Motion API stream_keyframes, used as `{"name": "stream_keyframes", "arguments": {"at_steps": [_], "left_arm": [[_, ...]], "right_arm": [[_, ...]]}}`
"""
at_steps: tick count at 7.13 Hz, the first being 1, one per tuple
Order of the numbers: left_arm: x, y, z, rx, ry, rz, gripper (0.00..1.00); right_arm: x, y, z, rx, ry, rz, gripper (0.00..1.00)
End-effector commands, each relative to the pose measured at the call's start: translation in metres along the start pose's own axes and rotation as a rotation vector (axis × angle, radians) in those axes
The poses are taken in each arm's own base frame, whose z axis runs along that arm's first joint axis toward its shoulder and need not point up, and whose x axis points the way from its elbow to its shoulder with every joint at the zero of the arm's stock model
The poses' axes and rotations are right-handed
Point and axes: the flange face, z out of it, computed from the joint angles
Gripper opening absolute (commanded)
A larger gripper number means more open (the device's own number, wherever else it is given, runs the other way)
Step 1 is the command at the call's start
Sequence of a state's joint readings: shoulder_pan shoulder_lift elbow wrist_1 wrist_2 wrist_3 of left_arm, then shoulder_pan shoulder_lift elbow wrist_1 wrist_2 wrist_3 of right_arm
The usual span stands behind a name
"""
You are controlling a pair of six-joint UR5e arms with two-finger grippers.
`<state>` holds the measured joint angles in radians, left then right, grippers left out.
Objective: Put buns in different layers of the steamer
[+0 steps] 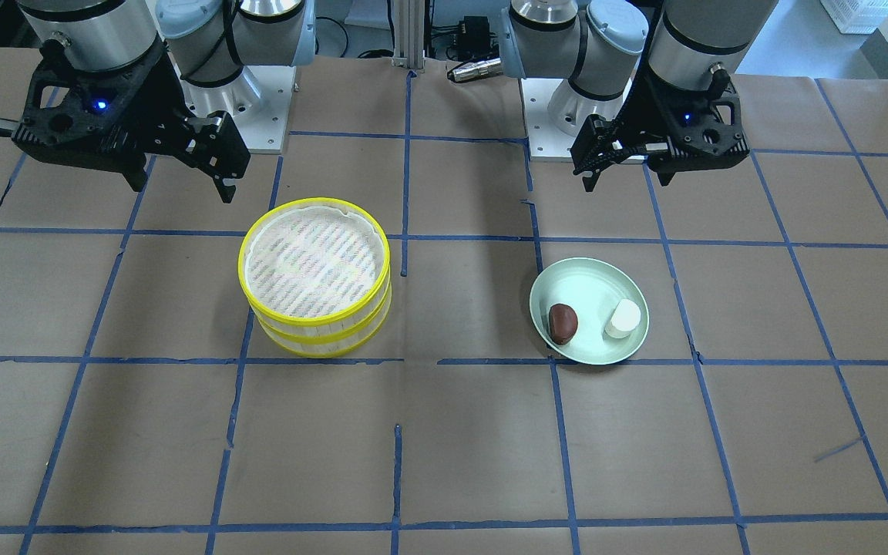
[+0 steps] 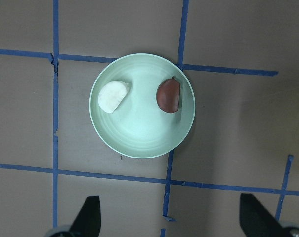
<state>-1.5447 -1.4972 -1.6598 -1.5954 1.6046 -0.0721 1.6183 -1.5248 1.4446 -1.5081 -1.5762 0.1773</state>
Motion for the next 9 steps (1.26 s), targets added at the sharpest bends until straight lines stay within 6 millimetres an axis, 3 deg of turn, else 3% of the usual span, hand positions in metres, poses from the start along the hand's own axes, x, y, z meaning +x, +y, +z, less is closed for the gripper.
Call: {"name": "stream_keyframes", "arguments": {"at_steps": [1,6,7,8,9], "left_arm": [[0.0,0.0,0.0,0.0,0.0,0.0,1.0],[-0.001,0.002,0.001,-0.006,-0.005,0.0,1.0],[-0.004,0.003,-0.001,-0.006,-0.009,0.0,1.0],[-0.009,0.001,0.013,-0.036,-0.015,0.005,1.0],[-0.014,0.001,0.05,-0.066,-0.066,0.011,1.0]], "right_arm": [[0.001,0.0,0.001,-0.003,0.001,-0.002,1.0],[-0.005,0.006,0.01,-0.035,0.013,-0.03,1.0],[-0.005,0.01,0.022,-0.088,0.032,-0.03,1.0],[-0.007,0.009,0.048,-0.162,0.044,-0.032,1.0],[-0.006,0.01,0.09,-0.241,0.055,-0.03,1.0]]}}
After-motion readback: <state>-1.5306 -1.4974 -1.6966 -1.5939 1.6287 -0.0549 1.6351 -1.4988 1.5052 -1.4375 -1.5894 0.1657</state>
